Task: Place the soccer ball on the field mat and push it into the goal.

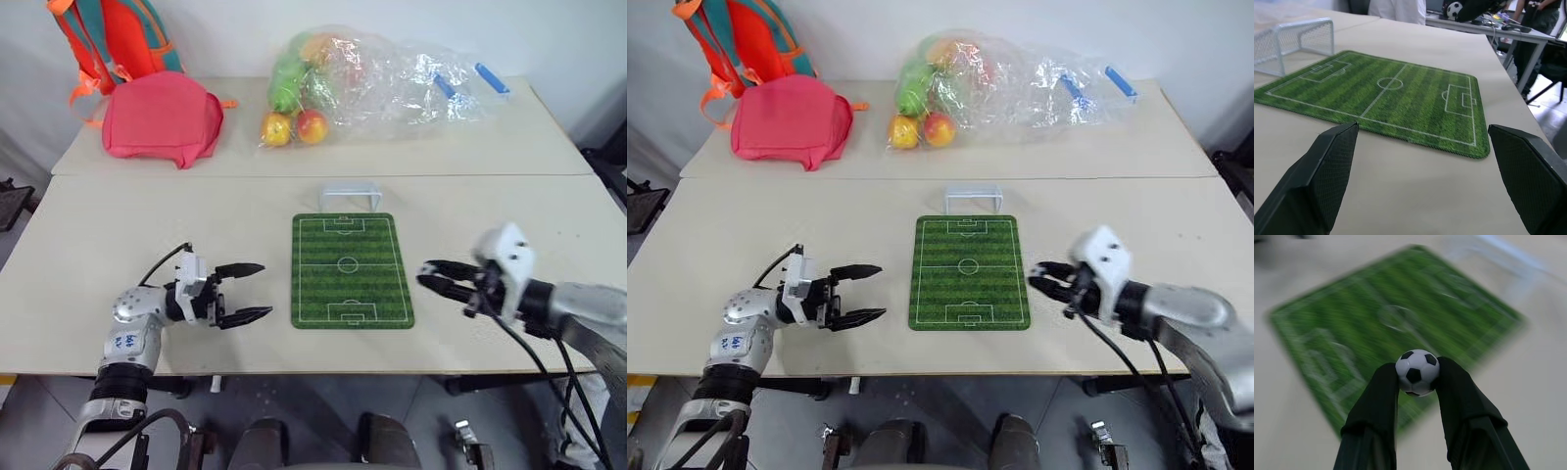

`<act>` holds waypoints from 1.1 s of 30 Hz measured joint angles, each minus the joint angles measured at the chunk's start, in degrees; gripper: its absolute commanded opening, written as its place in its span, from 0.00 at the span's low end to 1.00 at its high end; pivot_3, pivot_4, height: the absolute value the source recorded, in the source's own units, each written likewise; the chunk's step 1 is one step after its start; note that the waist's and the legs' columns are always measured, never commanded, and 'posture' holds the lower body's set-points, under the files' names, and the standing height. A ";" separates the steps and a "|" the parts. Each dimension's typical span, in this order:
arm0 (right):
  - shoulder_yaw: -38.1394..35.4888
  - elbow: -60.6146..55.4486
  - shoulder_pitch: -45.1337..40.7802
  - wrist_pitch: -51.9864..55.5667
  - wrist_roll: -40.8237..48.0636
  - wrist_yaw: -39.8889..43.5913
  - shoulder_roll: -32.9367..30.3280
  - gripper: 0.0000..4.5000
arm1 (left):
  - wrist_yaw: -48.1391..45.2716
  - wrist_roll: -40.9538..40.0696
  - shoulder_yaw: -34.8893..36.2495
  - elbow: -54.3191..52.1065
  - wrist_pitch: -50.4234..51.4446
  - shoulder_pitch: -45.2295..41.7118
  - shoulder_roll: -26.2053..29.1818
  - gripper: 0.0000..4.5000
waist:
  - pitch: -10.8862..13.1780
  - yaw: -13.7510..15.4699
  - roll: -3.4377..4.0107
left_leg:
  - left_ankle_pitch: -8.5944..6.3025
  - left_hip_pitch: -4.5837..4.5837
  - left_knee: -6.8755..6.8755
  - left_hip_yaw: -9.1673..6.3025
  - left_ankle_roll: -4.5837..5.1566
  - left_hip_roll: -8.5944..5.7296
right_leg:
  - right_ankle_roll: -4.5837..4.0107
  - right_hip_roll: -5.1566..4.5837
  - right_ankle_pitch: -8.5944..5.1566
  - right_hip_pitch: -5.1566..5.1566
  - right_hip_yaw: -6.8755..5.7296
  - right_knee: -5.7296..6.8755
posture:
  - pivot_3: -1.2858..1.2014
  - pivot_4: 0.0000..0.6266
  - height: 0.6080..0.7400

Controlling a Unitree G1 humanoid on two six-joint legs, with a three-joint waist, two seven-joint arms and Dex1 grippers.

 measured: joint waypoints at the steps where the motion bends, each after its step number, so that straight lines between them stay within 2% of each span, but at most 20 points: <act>1: 2.85 1.44 -2.57 -0.06 -0.81 1.67 0.08 0.18 | -0.20 -0.03 0.02 -0.43 0.03 0.40 0.26 1.00 | 0.01 0.03 -0.02 | -0.01 -0.05 0.03 0.00 0.01 -0.01 | 0.01 0.00 0.00 -0.02 -0.01 0.00 | 0.52 0.24 1.00; 5: 11.85 6.24 -11.25 -1.99 -4.72 8.51 1.16 0.18 | -1.41 -0.02 -0.06 -1.20 0.12 2.28 1.84 1.00 | 0.04 -0.25 -0.06 | -0.07 -0.07 0.11 0.02 0.04 -0.02 | 0.02 -0.01 0.01 -0.01 -0.01 -0.01 | 0.52 0.24 1.00; 13: 23.48 15.43 -17.33 -10.61 -14.09 19.64 5.00 0.18 | -3.18 0.54 0.09 -1.14 -3.01 4.62 4.60 1.00 | 0.06 -0.27 -0.09 | -0.09 -0.08 0.41 0.02 0.02 0.00 | 0.02 0.00 0.01 0.02 0.03 0.18 | 0.52 0.24 1.00; 23: 26.64 25.48 -20.39 -16.88 -21.48 23.26 12.58 0.18 | -0.46 0.19 1.31 -3.56 -2.85 6.63 4.68 1.00 | 0.05 -0.38 -0.09 | -0.09 -0.06 0.44 0.02 0.01 0.01 | 0.02 0.00 0.01 -0.01 0.06 0.28 | 0.52 0.24 1.00; 28: 26.66 27.03 -21.09 -18.87 -23.14 24.72 13.54 0.18 | 0.62 0.12 1.31 -5.14 -2.58 7.49 4.57 1.00 | 0.05 -0.39 -0.09 | -0.10 -0.04 0.44 0.03 0.00 0.01 | 0.02 0.00 0.01 -0.01 0.06 0.29 | 0.52 0.24 1.00; 29: 26.60 27.20 -21.09 -19.16 -23.35 25.06 13.55 0.31 | 0.80 0.12 1.31 -5.18 -2.57 7.70 4.57 1.00 | 0.05 -0.39 -0.09 | -0.10 -0.04 0.44 0.03 0.00 0.01 | 0.02 0.00 0.01 -0.01 0.07 0.29 | 0.52 0.24 1.00; 31: 26.55 27.29 -21.08 -19.52 -23.61 25.55 13.55 0.40 | 0.97 0.12 1.31 -5.18 -2.57 7.86 4.57 1.00 | 0.05 -0.39 -0.09 | -0.10 -0.04 0.44 0.03 0.00 0.01 | 0.02 0.00 0.01 -0.01 0.07 0.29 | 0.52 0.24 1.00; 33: 26.55 27.37 -21.08 -20.16 -23.80 26.24 13.55 0.54 | 1.16 0.12 1.31 -5.19 -2.57 7.86 4.57 1.00 | 0.05 -0.39 -0.09 | -0.10 -0.04 0.45 0.04 0.00 0.01 | 0.02 0.00 0.01 0.00 0.07 0.30 | 0.52 0.24 1.00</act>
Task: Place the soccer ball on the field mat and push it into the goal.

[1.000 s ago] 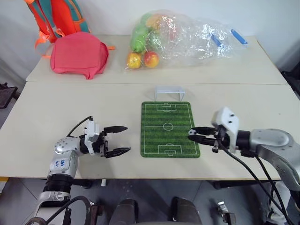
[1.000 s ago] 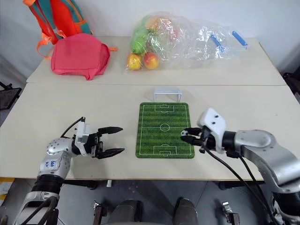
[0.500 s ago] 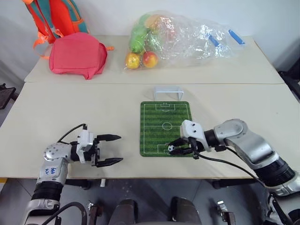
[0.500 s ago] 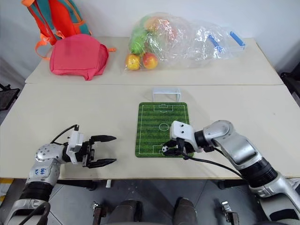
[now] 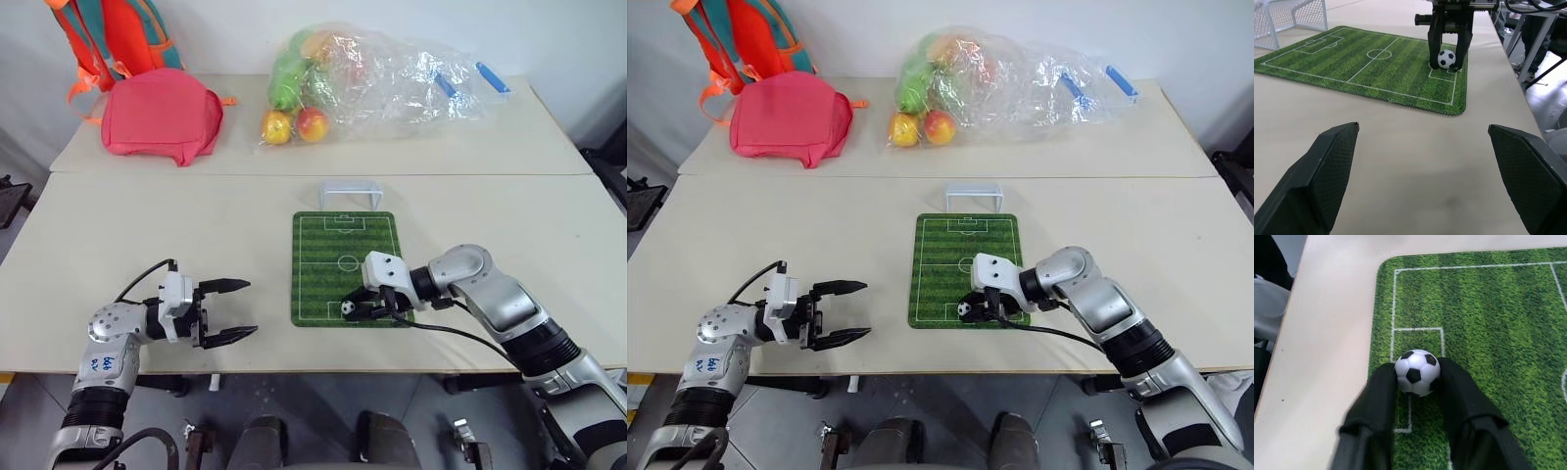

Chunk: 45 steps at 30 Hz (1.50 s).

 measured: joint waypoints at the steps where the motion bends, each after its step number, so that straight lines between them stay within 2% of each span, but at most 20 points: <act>1: 0.00 0.00 0.02 -0.13 -0.03 0.29 0.00 0.61 | 0.06 0.00 0.00 0.00 0.00 0.00 0.00 1.00 | 0.00 0.00 0.00 | 0.00 0.00 0.01 0.00 0.00 0.00 | 0.00 0.00 0.00 0.00 0.00 0.00 | 0.52 0.24 1.00; 2: 0.00 -0.01 0.05 -0.21 -0.02 0.42 0.00 0.68 | 0.10 0.00 0.00 0.01 -0.02 -0.01 0.00 1.00 | 0.00 0.00 0.00 | 0.00 0.00 0.01 0.00 0.00 0.00 | 0.00 0.00 0.00 0.00 0.00 0.01 | 0.52 0.24 1.00; 16: -2.62 -1.07 -0.38 0.34 -0.24 0.15 -0.07 0.68 | 0.78 0.20 -0.21 2.55 -0.52 -3.34 -1.65 1.00 | 0.00 0.01 0.00 | 0.00 0.00 0.03 0.02 0.00 0.00 | 0.00 0.00 0.00 0.00 0.02 0.02 | 0.52 0.24 1.00; 24: -7.59 -16.16 2.68 8.49 4.66 0.92 -5.84 0.68 | 0.71 0.66 -0.24 5.13 -1.92 -5.27 -2.61 1.00 | 0.00 0.19 -0.01 | -0.02 -0.03 0.03 0.00 0.00 0.00 | 0.00 0.00 0.00 0.00 0.01 0.00 | 0.52 0.24 1.00; 27: -8.80 -20.65 3.35 11.87 6.62 -2.01 -4.33 0.55 | 0.69 0.70 -0.28 5.49 -2.37 -5.66 -2.80 1.00 | 0.00 -0.02 -0.01 | -0.02 0.00 0.04 0.01 -0.01 0.01 | 0.00 0.00 0.00 0.00 0.02 0.03 | 0.52 0.24 1.00; 30: -10.58 -26.01 5.24 15.79 9.23 -7.47 -1.10 0.32 | 0.69 0.72 -0.29 5.96 -2.74 -6.15 -3.20 1.00 | 0.00 0.09 -0.01 | -0.02 0.00 0.04 -0.01 -0.01 0.01 | 0.00 0.00 0.00 0.00 0.02 0.03 | 0.52 0.24 1.00; 34: -10.47 -29.44 9.41 18.86 11.11 -10.42 -0.83 0.02 | 0.63 0.73 -0.24 6.48 -2.94 -6.13 -3.23 1.00 | -0.01 0.34 -0.04 | -0.03 -0.01 0.04 -0.04 0.00 0.00 | 0.00 0.00 0.00 0.02 0.00 0.02 | 0.52 0.24 1.00; 37: -9.30 -29.15 13.41 18.86 11.14 -11.56 -0.85 0.00 | 0.32 0.73 -0.22 6.51 -3.11 -6.09 -3.21 1.00 | -0.01 0.27 -0.04 | -0.03 -0.02 0.06 0.00 0.01 -0.02 | 0.00 0.00 0.00 0.02 0.03 0.01 | 0.52 0.24 1.00; 45: -9.03 -21.39 15.76 13.73 8.50 -11.55 -1.92 0.00 | 0.14 0.72 -0.13 6.27 -3.10 -5.04 -2.73 1.00 | -0.01 0.05 -0.04 | -0.03 0.02 0.07 0.03 0.01 0.00 | 0.00 0.00 0.00 0.02 0.05 0.03 | 0.52 0.24 1.00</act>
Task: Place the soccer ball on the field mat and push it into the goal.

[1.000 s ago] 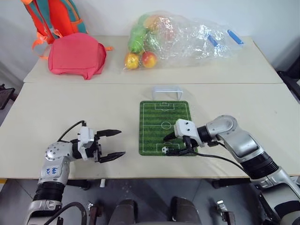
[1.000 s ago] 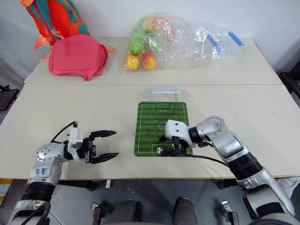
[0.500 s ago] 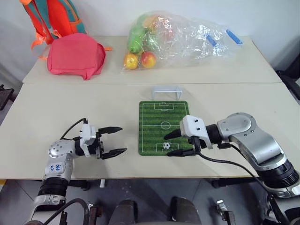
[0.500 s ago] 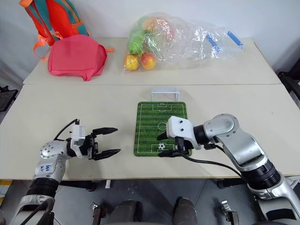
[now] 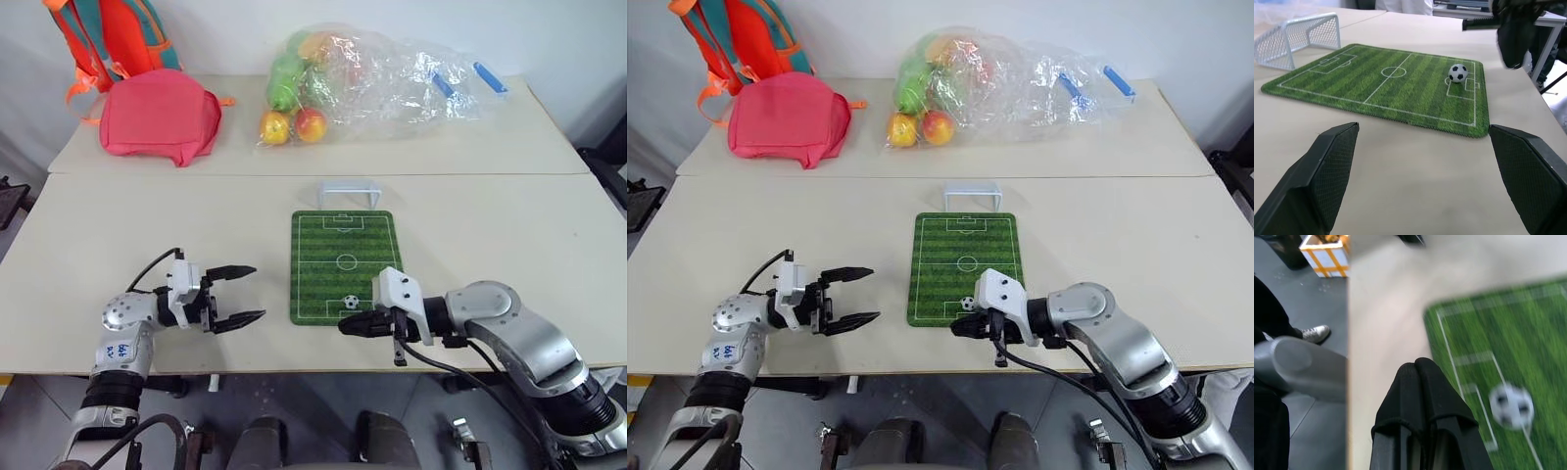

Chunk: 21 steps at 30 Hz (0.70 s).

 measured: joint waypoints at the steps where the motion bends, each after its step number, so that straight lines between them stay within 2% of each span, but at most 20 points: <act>1: 0.03 1.69 -0.13 -0.97 -0.60 0.15 -0.10 0.00 | -0.02 0.00 0.02 -0.02 0.02 0.26 0.14 1.00 | 0.00 0.03 0.00 | 0.00 0.00 0.00 0.00 0.00 0.00 | 0.00 0.00 0.00 0.00 0.00 0.00 | 0.52 0.24 1.00; 3: 0.34 4.49 -0.88 -2.61 -1.58 0.54 0.05 0.00 | 0.00 -0.01 0.17 -0.19 0.08 0.67 0.30 1.00 | 0.00 0.00 0.00 | 0.00 0.00 0.00 0.00 0.00 0.00 | 0.00 0.00 0.00 0.00 0.00 0.01 | 0.52 0.24 1.00; 9: 0.78 20.12 -11.08 -9.74 -5.59 -0.56 6.27 0.00 | 0.20 -0.05 0.51 -1.63 0.57 0.82 0.49 1.00 | 0.00 -0.23 0.00 | 0.01 0.03 0.04 0.03 -0.01 0.02 | 0.00 0.01 0.00 -0.01 0.04 0.06 | 0.52 0.24 1.00; 12: -1.58 28.74 -16.13 -12.64 -6.74 -3.84 8.33 0.00 | 0.57 -0.03 0.59 -1.52 0.60 -0.02 0.65 1.00 | 0.00 -0.08 0.00 | 0.01 -0.01 0.04 0.00 -0.01 0.01 | 0.00 0.01 0.00 -0.03 0.02 0.05 | 0.52 0.24 1.00; 14: -5.67 32.56 -19.09 -13.83 -6.96 -6.78 8.51 0.00 | 0.72 0.01 1.00 -1.14 0.53 -1.19 0.79 1.00 | 0.00 0.17 0.00 | 0.01 -0.05 0.03 -0.03 -0.01 0.01 | -0.01 0.01 0.00 -0.03 0.00 0.03 | 0.52 0.24 1.00; 18: -11.36 32.64 -19.78 -14.02 -6.46 -9.75 7.97 0.00 | 0.81 0.30 1.07 0.96 -0.08 -3.58 1.21 1.00 | 0.00 -0.09 0.00 | 0.00 -0.04 -0.04 -0.01 -0.01 0.01 | 0.00 0.01 0.00 -0.04 -0.01 0.00 | 0.52 0.24 1.00; 21: -12.95 31.82 -19.69 -13.86 -6.39 -10.87 7.96 0.00 | 0.77 0.37 1.07 2.18 -0.56 -5.12 1.53 1.00 | 0.00 -0.44 0.00 | 0.00 -0.04 -0.05 0.02 -0.01 0.01 | 0.00 0.01 0.00 -0.06 0.00 0.02 | 0.52 0.24 1.00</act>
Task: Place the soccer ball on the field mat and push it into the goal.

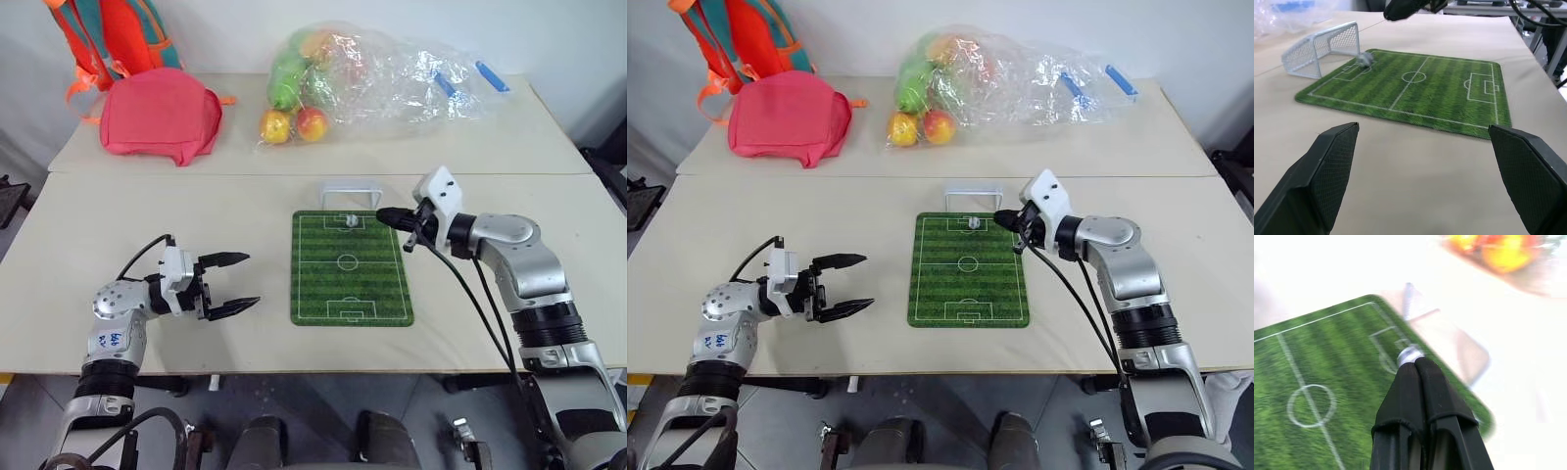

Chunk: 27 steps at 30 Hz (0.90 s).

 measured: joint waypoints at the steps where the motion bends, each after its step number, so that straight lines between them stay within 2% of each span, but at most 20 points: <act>1: -0.38 -0.54 0.00 0.02 0.07 -0.06 0.00 0.00 | 0.00 0.03 0.00 0.60 -0.12 -0.57 0.00 1.00 | 0.00 -0.16 0.00 | 0.00 0.01 0.00 0.00 0.00 0.00 | 0.00 0.00 0.00 0.00 0.00 0.01 | 0.52 0.24 1.00; 7: -4.16 -3.83 0.93 -0.36 1.85 0.37 -2.78 0.00 | -0.05 0.71 -0.05 4.24 -1.89 -4.38 -0.14 1.00 | 0.00 -0.72 0.00 | 0.00 -0.01 0.01 -0.01 0.01 0.00 | 0.00 0.00 0.00 0.02 0.00 -0.01 | 0.52 0.24 1.00; 13: -10.06 -4.21 13.95 -2.27 5.12 7.50 -10.31 0.00 | 0.73 0.06 2.13 6.47 -2.10 -4.74 -0.12 1.00 | 0.01 -0.61 -0.02 | -0.04 -0.01 -0.02 0.01 0.06 -0.02 | 0.02 0.00 0.01 0.04 -0.01 -0.06 | 0.52 0.24 1.00; 16: -12.81 -0.67 20.67 -5.60 6.71 13.01 -12.76 0.13 | 1.23 -0.32 4.40 9.29 -2.05 -3.60 0.36 1.00 | 0.01 -0.80 -0.02 | -0.04 0.04 0.00 0.08 0.06 -0.01 | 0.02 -0.01 0.01 0.05 0.04 -0.04 | 0.52 0.24 1.00; 20: -17.83 4.21 24.85 -9.35 11.37 20.92 -13.80 0.44 | 2.48 -1.45 7.65 12.15 -1.94 -3.15 0.26 1.00 | 0.02 -1.11 -0.03 | -0.03 0.11 0.05 0.16 0.06 0.01 | 0.02 -0.01 0.01 0.07 0.13 -0.01 | 0.52 0.24 1.00; 27: -18.95 11.57 23.38 -16.03 11.67 29.09 -16.20 0.96 | 0.33 -2.40 8.84 12.16 -0.93 -1.76 1.13 1.00 | 0.02 -0.97 -0.03 | -0.03 0.12 0.08 0.14 0.06 0.01 | 0.03 -0.01 0.02 0.09 0.14 0.00 | 0.52 0.24 1.00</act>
